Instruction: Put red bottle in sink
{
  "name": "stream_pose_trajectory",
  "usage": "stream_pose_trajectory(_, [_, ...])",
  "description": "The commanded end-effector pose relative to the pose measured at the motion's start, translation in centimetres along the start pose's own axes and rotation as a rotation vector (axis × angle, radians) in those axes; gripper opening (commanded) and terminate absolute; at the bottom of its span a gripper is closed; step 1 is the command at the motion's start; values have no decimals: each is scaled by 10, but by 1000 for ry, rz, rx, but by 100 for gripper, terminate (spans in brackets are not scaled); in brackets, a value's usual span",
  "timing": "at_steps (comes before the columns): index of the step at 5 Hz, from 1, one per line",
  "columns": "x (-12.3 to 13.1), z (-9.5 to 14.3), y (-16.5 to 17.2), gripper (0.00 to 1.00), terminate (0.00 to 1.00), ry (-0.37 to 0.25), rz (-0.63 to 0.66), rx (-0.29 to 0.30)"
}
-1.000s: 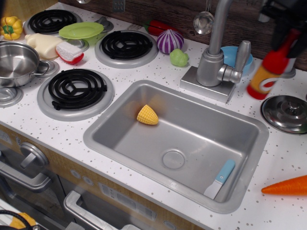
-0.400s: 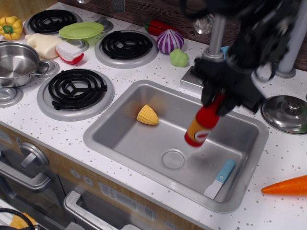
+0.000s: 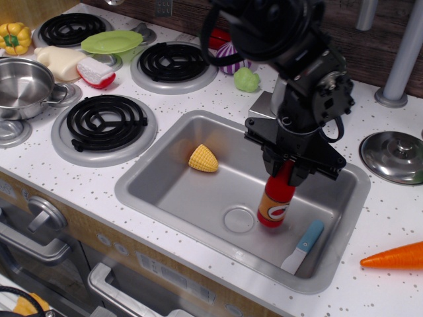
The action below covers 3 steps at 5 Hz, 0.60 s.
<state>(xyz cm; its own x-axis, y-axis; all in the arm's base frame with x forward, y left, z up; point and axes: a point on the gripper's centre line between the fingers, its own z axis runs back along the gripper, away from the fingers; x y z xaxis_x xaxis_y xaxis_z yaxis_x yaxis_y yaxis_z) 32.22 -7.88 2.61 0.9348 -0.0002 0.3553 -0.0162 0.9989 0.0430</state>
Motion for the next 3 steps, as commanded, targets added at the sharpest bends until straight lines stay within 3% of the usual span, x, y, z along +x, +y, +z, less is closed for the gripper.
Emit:
stream_pose_trajectory(1, [10, 7, -1, 100, 0, -59, -14, -27])
stream_pose_trajectory(2, [10, 7, -1, 100, 0, -59, -14, -27])
stream_pose_trajectory(3, [10, 7, -1, 100, 100, -59, -14, -27])
